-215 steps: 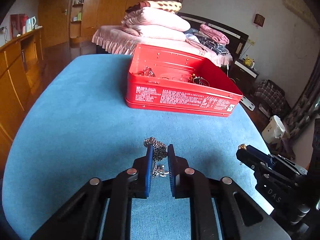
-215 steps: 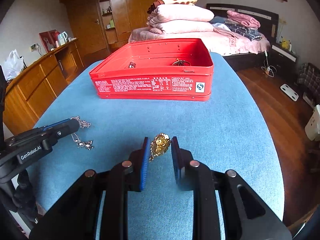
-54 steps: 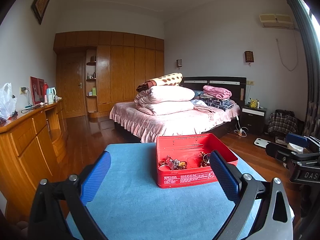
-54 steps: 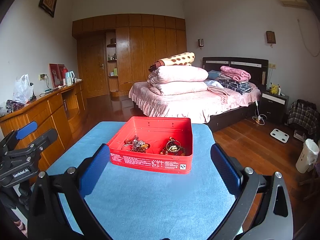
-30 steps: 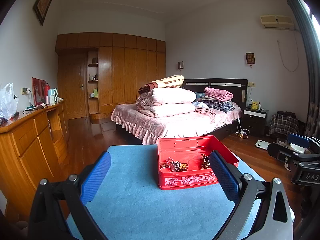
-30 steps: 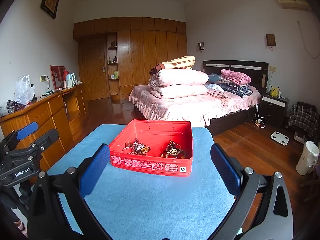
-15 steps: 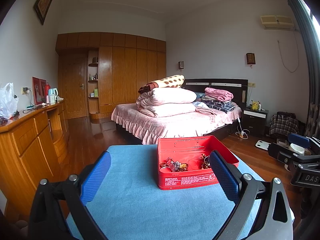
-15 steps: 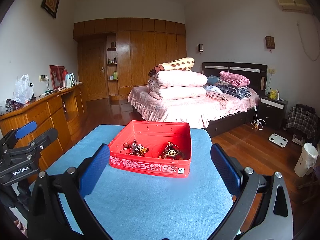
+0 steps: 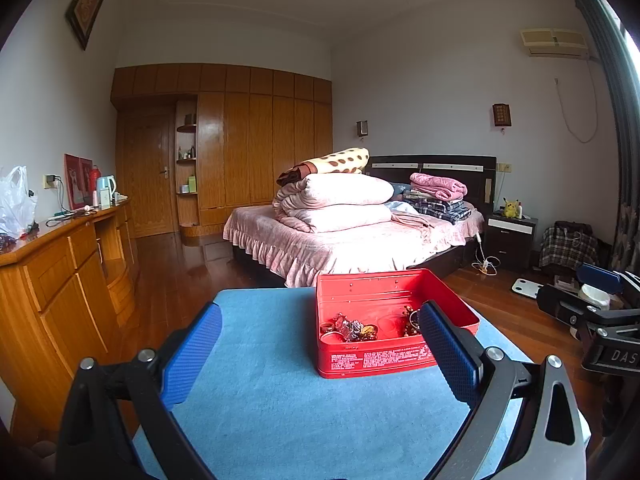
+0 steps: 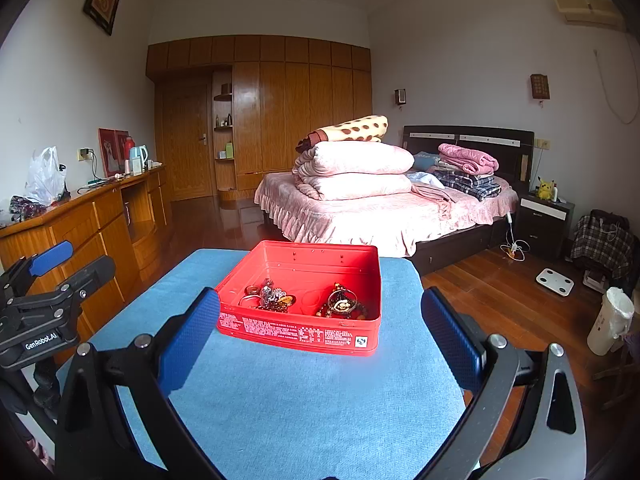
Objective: Organize jewelry
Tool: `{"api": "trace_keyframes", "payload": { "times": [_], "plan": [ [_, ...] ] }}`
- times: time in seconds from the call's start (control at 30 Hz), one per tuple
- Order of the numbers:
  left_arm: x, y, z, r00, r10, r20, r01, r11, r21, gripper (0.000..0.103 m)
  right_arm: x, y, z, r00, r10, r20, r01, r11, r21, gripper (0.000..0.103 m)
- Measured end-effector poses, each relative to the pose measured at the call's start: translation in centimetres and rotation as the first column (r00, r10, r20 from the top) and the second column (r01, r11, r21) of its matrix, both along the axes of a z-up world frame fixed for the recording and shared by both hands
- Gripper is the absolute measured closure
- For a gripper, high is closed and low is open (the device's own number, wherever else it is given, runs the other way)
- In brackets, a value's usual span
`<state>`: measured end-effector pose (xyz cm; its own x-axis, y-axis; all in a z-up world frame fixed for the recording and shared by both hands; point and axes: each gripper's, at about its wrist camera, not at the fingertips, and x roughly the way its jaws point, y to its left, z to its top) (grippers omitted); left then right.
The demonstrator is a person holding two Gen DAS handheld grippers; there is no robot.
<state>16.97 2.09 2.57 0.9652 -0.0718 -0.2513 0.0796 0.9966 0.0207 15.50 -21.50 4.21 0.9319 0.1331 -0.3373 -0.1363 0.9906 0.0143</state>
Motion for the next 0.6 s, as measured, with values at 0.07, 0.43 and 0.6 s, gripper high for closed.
{"api": "trace_keyframes", "payload": {
  "times": [0.07,0.43,0.6],
  "plan": [
    [-0.01,0.04,-0.04,1.0,0.001,-0.002,-0.001,1.0,-0.001,0.006,0.05,-0.01,-0.02,1.0,0.0,0.0,0.0,1.0,-0.001,0.005],
    [0.01,-0.05,-0.11,1.0,0.005,-0.005,-0.005,1.0,0.001,0.006,0.05,0.04,-0.04,1.0,0.0,-0.001,0.0,1.0,-0.001,0.005],
    [0.06,0.0,-0.11,1.0,0.006,-0.007,-0.006,1.0,-0.001,0.006,-0.02,0.1,-0.03,1.0,0.0,-0.001,0.0,1.0,-0.001,0.005]
  ]
}}
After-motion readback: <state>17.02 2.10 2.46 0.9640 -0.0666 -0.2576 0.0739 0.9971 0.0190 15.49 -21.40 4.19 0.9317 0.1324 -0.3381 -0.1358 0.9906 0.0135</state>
